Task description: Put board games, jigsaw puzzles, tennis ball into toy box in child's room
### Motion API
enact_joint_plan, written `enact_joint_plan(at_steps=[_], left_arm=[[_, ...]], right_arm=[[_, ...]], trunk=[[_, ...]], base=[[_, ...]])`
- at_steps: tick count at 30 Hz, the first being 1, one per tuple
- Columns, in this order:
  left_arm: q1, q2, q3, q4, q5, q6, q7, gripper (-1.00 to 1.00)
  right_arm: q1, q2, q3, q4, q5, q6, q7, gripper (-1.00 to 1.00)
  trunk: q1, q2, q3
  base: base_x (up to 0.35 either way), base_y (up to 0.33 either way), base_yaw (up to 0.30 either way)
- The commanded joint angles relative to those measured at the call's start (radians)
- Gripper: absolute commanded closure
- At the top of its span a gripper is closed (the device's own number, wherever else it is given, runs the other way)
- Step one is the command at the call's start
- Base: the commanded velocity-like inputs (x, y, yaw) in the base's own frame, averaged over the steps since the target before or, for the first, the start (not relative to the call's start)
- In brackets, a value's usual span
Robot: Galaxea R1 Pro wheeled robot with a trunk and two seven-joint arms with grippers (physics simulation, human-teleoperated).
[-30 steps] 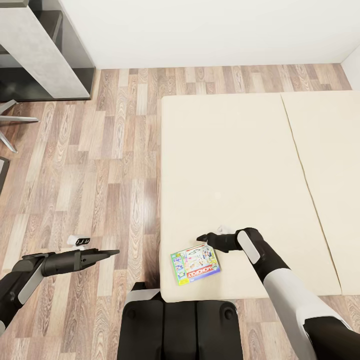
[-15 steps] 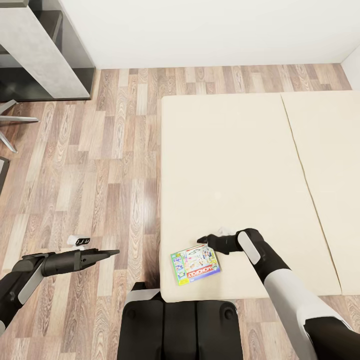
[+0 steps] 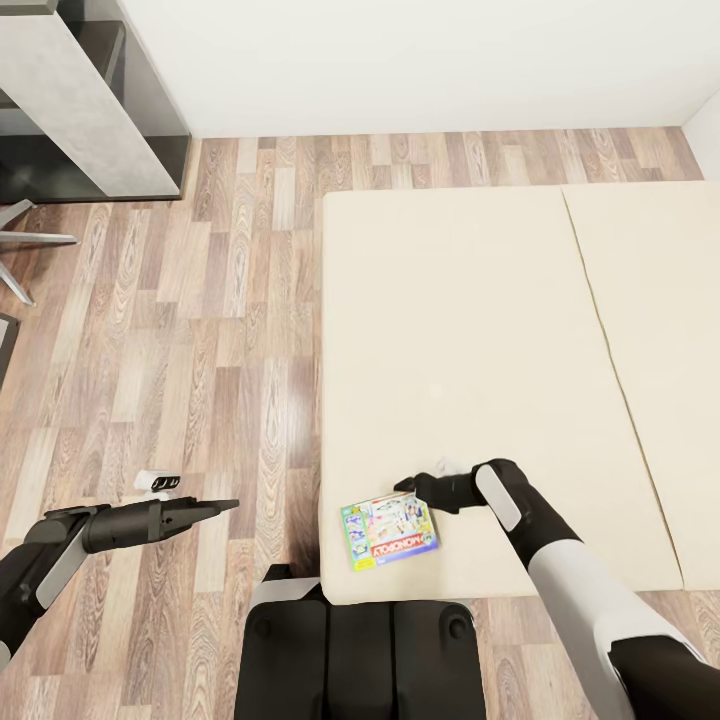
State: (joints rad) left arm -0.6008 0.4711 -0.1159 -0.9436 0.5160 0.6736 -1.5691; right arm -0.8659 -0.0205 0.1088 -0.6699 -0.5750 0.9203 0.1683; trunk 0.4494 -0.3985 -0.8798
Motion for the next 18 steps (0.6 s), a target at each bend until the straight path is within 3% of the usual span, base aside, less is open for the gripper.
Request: enact_joint_plan(at_steps=[1, 6, 12, 18], left_arm=[[-0.001, 0.001, -0.004, 0.0, 0.006, 0.011, -0.002, -1.0], [-0.001, 0.001, -0.004, 0.0, 0.006, 0.011, -0.002, -1.0], [-0.001, 0.001, -0.005, 0.0, 0.006, 0.011, -0.002, -1.0], [-0.001, 0.001, -0.005, 0.0, 0.006, 0.011, -0.002, -1.0]], right_arm=[[0.0, -0.001, 0.003, -0.001, 0.01, 0.003, 0.01, -1.0], [0.003, 0.0, 0.009, 0.001, 0.009, 0.008, 0.011, -1.0], [0.004, 0.003, 0.084, 0.001, 0.008, 0.017, 0.014, -1.0], [0.004, 0.007, 0.102, 0.001, 0.007, 0.018, 0.014, -1.0]], trunk=[[0.001, -0.002, -0.001], [0.001, -0.002, -0.001], [0.001, -0.002, -0.001], [0.001, -0.002, -0.001]], base=[[0.0, 0.0, 0.0], [0.0, 0.0, 0.0], [0.0, 0.0, 0.0], [0.0, 0.0, 0.0]])
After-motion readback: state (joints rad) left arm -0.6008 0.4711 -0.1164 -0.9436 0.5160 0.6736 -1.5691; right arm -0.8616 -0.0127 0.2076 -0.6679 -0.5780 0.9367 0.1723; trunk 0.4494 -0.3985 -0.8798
